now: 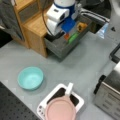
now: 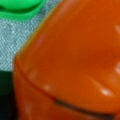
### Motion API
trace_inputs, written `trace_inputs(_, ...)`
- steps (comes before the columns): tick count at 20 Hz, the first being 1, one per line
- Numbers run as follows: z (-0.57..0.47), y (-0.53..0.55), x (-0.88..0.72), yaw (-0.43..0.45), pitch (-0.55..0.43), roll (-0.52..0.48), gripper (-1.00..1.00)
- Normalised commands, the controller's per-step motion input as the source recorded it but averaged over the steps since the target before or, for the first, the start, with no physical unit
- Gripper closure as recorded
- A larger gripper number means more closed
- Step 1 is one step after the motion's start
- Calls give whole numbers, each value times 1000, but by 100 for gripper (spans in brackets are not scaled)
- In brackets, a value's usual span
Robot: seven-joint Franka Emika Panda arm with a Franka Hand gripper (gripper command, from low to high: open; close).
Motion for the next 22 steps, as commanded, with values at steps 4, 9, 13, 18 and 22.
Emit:
trace_inputs(4, -187, 37, -6, 35, -77, 41, 100)
trace_inputs(9, -90, 11, -3, 11, -97, 54, 100)
trace_inputs(13, -29, -7, 4, -17, -112, 56, 100)
trace_inputs(18, -14, -12, 20, -21, -106, 69, -100)
trace_inputs(22, -14, -6, 43, -15, -87, 79, -100)
